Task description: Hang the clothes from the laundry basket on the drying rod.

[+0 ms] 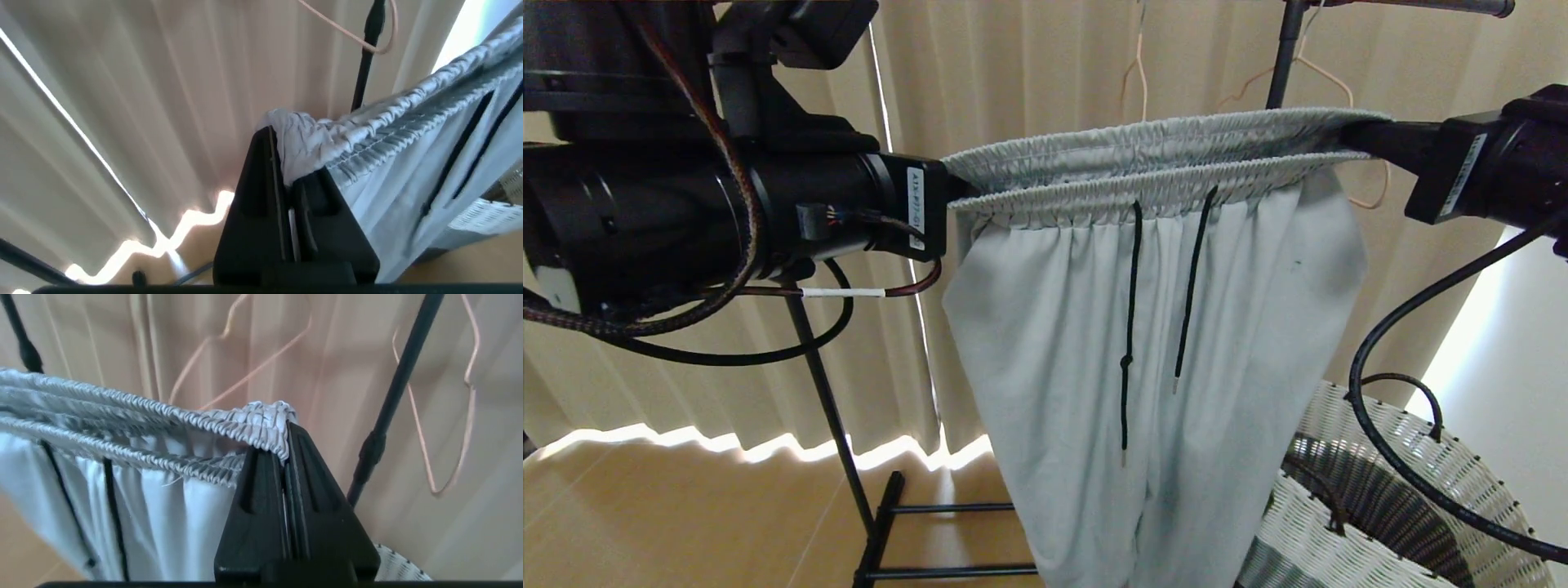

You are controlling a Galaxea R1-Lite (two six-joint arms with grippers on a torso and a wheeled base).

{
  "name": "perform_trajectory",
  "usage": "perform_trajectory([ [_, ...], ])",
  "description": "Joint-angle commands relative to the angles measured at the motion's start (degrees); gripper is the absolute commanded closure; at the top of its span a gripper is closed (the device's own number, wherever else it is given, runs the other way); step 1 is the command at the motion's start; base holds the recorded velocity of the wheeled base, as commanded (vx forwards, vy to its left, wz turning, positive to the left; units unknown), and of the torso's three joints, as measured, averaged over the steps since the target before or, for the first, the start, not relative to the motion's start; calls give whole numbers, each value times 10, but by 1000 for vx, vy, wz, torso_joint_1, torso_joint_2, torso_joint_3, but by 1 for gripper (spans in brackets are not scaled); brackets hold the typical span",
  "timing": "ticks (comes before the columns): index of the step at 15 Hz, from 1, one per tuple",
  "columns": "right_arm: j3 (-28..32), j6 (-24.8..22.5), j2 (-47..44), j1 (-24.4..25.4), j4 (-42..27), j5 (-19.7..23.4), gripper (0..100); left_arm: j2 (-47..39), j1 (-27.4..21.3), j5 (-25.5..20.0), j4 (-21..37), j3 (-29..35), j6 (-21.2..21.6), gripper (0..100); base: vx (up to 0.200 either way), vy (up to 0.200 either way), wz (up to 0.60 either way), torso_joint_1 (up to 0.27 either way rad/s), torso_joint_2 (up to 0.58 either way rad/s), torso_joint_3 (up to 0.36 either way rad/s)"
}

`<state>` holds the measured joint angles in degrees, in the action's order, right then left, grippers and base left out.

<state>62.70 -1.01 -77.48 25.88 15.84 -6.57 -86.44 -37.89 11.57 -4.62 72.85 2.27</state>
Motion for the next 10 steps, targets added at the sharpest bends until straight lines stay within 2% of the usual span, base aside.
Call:
perform_trajectory([
  [1, -1, 0, -7, -2, 0, 1, 100, 6, 0, 2, -3, -6, -2, 100, 0, 0, 0, 0, 0, 0],
  [3, -25, -2, 2, -2, -1, -2, 100, 4, -7, 5, -27, -4, -1, 100, 0, 0, 0, 0, 0, 0],
  [7, -48, -25, 61, 10, -25, 1, 100, -25, 4, 6, -29, 17, -1, 100, 0, 0, 0, 0, 0, 0],
  [8, -55, -25, 82, 20, -46, 2, 100, -37, 6, 6, -30, 20, -1, 100, 0, 0, 0, 0, 0, 0],
  [10, -68, -25, 134, 74, -106, 4, 100, -74, 6, 6, -50, 38, -1, 100, 0, 0, 0, 0, 0, 0],
])
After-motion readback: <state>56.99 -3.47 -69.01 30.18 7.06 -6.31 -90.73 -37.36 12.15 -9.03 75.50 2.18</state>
